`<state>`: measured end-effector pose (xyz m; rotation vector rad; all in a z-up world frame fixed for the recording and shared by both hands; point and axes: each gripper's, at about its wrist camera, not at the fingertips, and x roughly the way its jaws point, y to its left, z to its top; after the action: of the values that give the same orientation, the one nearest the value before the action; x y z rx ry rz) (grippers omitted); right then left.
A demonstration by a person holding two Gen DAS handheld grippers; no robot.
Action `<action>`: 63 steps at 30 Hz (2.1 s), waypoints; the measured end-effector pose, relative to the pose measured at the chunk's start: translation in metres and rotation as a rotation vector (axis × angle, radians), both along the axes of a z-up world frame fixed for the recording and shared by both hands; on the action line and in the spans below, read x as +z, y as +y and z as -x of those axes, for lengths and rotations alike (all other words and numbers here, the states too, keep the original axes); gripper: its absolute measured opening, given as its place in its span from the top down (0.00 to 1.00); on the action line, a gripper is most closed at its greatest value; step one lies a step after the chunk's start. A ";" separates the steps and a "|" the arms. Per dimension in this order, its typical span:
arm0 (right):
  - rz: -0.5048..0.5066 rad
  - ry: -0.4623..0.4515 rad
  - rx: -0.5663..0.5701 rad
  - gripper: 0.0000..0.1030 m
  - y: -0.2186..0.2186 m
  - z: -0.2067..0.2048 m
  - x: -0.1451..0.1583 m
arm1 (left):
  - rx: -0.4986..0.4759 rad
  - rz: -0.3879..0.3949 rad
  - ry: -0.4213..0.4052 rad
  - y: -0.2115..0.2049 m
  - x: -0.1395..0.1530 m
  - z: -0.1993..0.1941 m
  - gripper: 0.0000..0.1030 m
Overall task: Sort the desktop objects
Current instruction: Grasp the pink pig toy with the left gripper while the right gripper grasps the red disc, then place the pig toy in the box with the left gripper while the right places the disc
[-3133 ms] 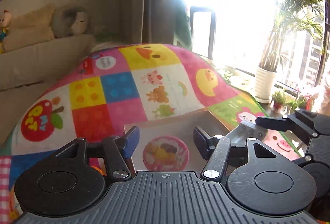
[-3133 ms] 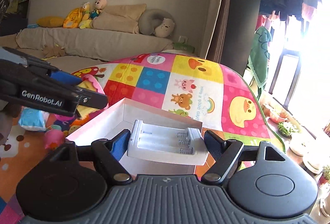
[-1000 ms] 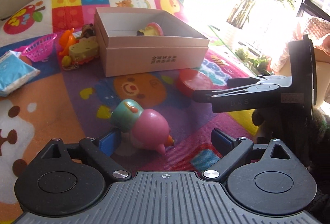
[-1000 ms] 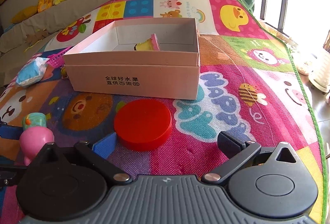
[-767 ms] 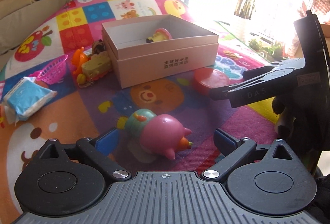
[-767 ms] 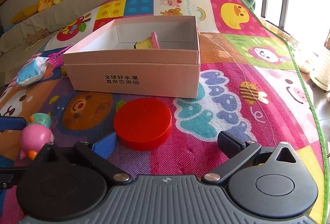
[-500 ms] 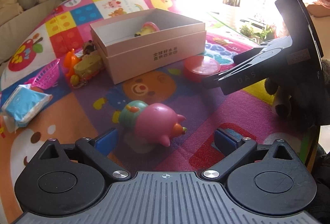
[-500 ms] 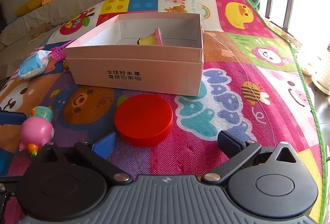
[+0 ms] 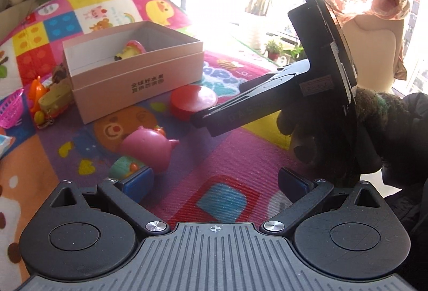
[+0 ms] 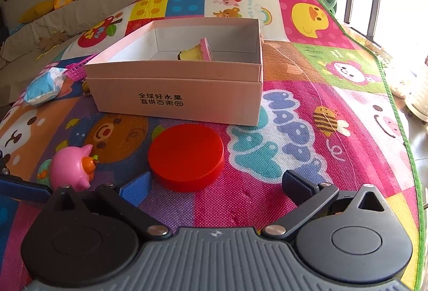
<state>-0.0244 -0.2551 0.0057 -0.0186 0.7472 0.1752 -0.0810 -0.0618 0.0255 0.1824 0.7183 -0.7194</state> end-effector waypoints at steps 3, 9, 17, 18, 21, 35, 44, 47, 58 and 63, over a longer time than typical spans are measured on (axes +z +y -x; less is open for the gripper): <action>-0.001 0.000 -0.001 0.00 0.000 0.000 0.000 | 0.131 -0.034 0.000 0.008 0.004 -0.007 0.01; -0.004 0.000 -0.004 0.00 -0.001 0.000 0.000 | 0.266 -0.123 -0.015 0.000 -0.003 -0.027 0.01; -0.020 -0.005 -0.031 0.00 -0.005 -0.001 0.002 | 0.393 -0.078 0.062 -0.002 -0.009 -0.049 0.01; -0.032 -0.008 -0.057 0.00 -0.008 -0.001 0.002 | 0.410 -0.079 0.067 -0.001 -0.010 -0.051 0.01; -0.103 -0.015 -0.115 0.00 -0.023 -0.001 0.004 | 0.461 -0.092 0.053 0.001 -0.014 -0.056 0.01; 0.037 -0.050 0.019 0.00 0.016 -0.009 0.006 | 0.553 -0.130 0.002 0.048 -0.017 -0.051 0.01; 0.026 0.004 0.039 0.36 0.023 -0.021 0.009 | 0.445 -0.079 -0.066 0.040 -0.011 -0.052 0.01; 0.000 0.018 0.063 0.38 0.020 -0.008 0.015 | 0.433 -0.075 -0.066 0.034 -0.012 -0.065 0.01; 0.039 0.018 0.122 0.38 0.018 0.031 0.030 | 0.433 -0.095 -0.071 0.028 -0.011 -0.062 0.23; 0.048 -0.107 0.143 0.38 0.010 0.047 0.072 | 0.412 -0.026 -0.161 0.031 0.028 -0.047 0.26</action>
<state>-0.0712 -0.2452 0.0776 -0.1267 0.6431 0.2901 -0.0338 -0.0310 0.0530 0.1087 0.5863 -0.2985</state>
